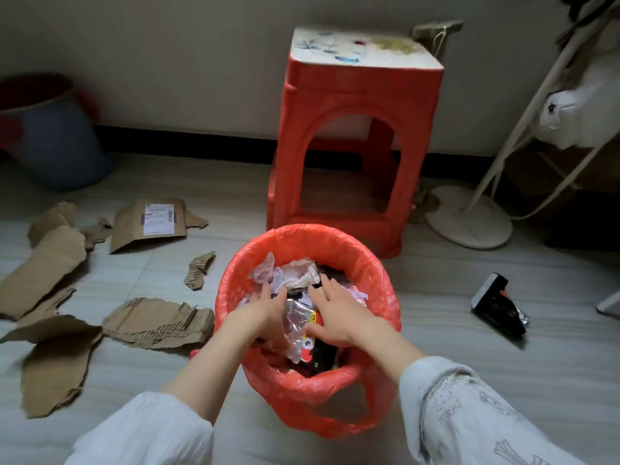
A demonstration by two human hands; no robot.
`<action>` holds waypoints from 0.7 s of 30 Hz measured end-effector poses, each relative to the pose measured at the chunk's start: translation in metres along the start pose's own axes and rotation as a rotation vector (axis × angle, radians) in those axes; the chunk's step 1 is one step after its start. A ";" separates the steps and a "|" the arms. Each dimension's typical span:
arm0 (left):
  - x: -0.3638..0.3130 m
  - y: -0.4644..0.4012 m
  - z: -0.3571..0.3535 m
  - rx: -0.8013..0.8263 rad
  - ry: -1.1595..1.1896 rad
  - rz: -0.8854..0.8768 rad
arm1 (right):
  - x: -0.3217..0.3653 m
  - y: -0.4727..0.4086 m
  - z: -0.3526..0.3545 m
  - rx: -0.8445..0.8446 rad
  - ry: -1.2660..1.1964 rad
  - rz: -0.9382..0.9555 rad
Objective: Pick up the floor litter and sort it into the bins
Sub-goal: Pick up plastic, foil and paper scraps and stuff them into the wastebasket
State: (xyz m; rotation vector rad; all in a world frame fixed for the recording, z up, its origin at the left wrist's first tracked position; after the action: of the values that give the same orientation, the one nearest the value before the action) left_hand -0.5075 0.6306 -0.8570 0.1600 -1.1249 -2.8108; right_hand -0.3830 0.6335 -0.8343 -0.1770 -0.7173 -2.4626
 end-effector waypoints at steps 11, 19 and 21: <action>-0.056 0.089 0.084 -0.579 0.242 -0.200 | 0.002 0.053 0.068 -0.453 -0.387 0.030; -0.180 0.115 0.089 -0.737 0.139 -0.464 | -0.106 0.140 0.081 -0.898 -0.655 -0.239; -0.221 0.109 0.072 -0.682 0.081 -0.507 | -0.152 0.163 0.065 -0.972 -0.719 -0.353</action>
State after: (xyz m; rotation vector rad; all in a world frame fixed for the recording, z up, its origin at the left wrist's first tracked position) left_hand -0.2926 0.6320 -0.7174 0.5456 -0.0552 -3.3899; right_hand -0.1679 0.6272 -0.7460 -1.4422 0.3099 -2.8736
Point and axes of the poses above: each hand's wrist, its own y-axis away from the middle knuckle, its own z-axis out of the back of the hand, x = y × z, the point moved 6 cm from there along -y, towards the middle knuckle, and after that the axes turned 8 degrees about z, right-handed, at the moved point
